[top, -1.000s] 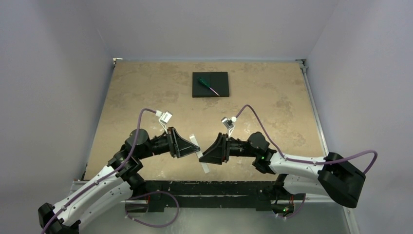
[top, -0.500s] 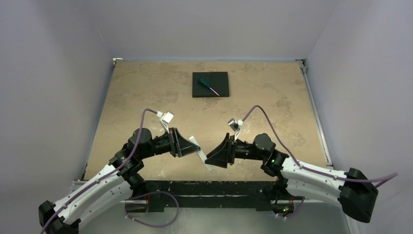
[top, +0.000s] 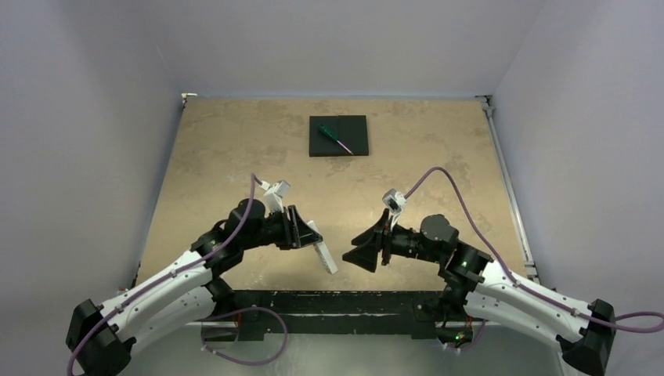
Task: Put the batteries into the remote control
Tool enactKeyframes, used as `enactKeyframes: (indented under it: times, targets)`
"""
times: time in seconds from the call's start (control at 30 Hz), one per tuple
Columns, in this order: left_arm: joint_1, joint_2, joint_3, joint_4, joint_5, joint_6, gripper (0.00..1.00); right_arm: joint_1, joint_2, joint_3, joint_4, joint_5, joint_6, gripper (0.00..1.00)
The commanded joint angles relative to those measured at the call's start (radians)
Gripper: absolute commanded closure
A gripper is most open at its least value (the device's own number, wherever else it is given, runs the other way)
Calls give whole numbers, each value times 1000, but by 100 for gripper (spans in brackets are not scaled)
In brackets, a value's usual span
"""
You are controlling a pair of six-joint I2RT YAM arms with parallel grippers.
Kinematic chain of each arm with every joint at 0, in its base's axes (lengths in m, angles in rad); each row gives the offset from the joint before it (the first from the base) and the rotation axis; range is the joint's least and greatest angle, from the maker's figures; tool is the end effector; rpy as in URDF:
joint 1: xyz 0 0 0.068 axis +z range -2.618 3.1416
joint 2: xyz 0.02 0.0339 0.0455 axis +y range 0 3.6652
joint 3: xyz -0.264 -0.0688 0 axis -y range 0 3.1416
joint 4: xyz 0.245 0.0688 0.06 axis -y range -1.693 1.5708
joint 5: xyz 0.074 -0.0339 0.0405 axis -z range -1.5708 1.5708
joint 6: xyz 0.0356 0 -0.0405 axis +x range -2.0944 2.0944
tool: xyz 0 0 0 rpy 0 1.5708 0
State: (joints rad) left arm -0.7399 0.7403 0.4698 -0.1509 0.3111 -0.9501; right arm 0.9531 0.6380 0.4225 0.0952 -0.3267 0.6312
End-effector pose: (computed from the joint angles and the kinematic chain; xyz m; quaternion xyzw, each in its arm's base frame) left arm 0.1224 -0.1265 0.2398 -0.0032 0.8335 -0.4880 0.2592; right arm 0.0874 0.1428 0.2640 -0.2248 0.7115 0.5514 0.3730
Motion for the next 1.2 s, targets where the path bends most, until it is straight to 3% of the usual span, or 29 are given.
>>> enactKeyframes:
  times: [0.0,0.47,1.17]
  targets:
    - [6,94,76,-23,-60,66,100,-2,-34,60,-188,127,-67,24]
    - [-1,463,283,-166,-196,217,100,-2,-123,52,-331,280,-30,24]
    - [-48,870,448,-171,-385,219,100,-2,-66,26,-361,429,20,22]
